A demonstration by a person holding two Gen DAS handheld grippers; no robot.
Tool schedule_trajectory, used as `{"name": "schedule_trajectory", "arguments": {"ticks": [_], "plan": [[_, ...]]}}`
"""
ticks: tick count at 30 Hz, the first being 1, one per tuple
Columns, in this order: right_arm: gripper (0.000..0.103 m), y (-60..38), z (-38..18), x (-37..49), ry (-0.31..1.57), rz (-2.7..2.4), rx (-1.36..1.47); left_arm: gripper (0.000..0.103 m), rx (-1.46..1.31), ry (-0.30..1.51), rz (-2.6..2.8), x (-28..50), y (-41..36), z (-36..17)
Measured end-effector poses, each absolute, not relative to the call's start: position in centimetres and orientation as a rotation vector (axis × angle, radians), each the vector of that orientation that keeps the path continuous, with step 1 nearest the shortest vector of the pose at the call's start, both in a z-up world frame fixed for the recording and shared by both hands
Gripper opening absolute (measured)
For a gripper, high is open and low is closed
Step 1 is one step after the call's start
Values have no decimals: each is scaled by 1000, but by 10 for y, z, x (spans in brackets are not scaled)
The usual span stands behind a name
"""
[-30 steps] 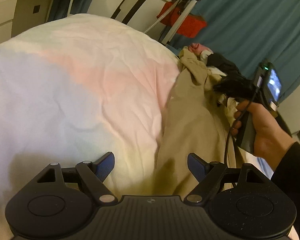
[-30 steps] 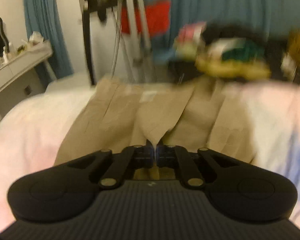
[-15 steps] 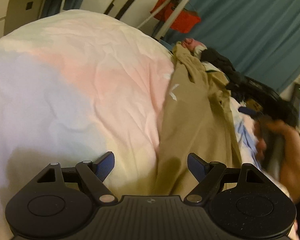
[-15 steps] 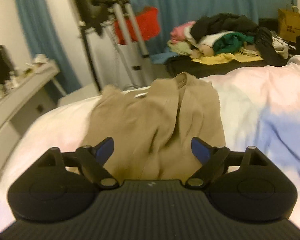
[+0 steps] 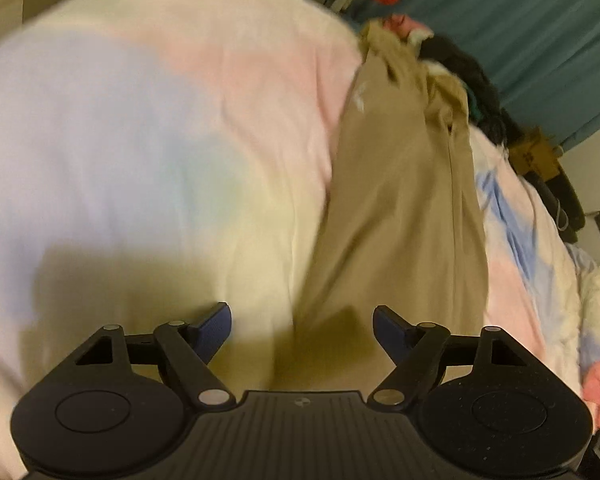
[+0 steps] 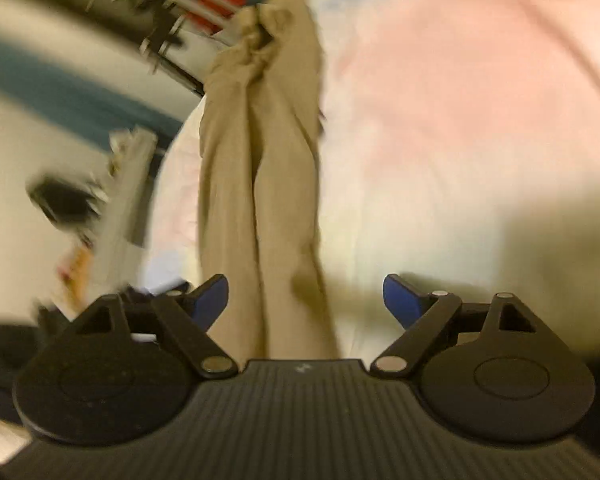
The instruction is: Fold clothes
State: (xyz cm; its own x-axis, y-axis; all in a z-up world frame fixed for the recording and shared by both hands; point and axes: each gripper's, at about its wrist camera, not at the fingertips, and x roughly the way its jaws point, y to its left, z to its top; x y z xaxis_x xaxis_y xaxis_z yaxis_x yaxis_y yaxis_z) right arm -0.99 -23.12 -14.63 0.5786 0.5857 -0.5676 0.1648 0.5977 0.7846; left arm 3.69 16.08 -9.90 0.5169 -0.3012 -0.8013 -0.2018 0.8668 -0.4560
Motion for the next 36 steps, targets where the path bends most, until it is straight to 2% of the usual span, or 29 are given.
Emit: {"name": "schedule_trajectory", "arguments": {"ticks": [6, 8, 10, 11, 12, 13, 16, 17, 18, 19, 20, 28, 36], "plan": [[86, -206, -159, -5, 1067, 362, 918, 78, -577, 1154, -44, 18, 153, -108], [77, -198, -165, -7, 1097, 410, 920, 66, -588, 1186, -27, 14, 152, -110], [68, -193, -167, -6, 1117, 447, 913, 36, -595, 1189, -2, 7, 153, -107], [65, -190, -168, -5, 1127, 462, 906, 30, -618, 1187, -6, 3, 154, -106], [65, -186, -169, -5, 1134, 471, 891, 14, -641, 1186, -11, -1, 156, -105], [65, -182, -170, -5, 1141, 477, 873, 8, -668, 1183, -19, -5, 157, -105], [65, -177, -170, -3, 1151, 480, 845, 5, -704, 1133, -25, -15, 161, -97], [59, -177, -170, -4, 1152, 475, 841, 5, -716, 1111, -25, -18, 163, -94], [50, -178, -170, -6, 1153, 463, 832, 5, -727, 1089, -25, -22, 164, -90], [21, -178, -169, -8, 1154, 455, 828, 5, -741, 1069, -30, -24, 165, -87], [11, -178, -169, -11, 1153, 454, 831, 5, -757, 1049, -40, -26, 166, -84], [9, -204, -120, -28, 948, 463, 903, 4, -895, 898, -168, -31, 177, -46], [7, -243, 10, -18, 643, 503, 806, 4, -937, 701, -313, -37, 173, 46]]}}
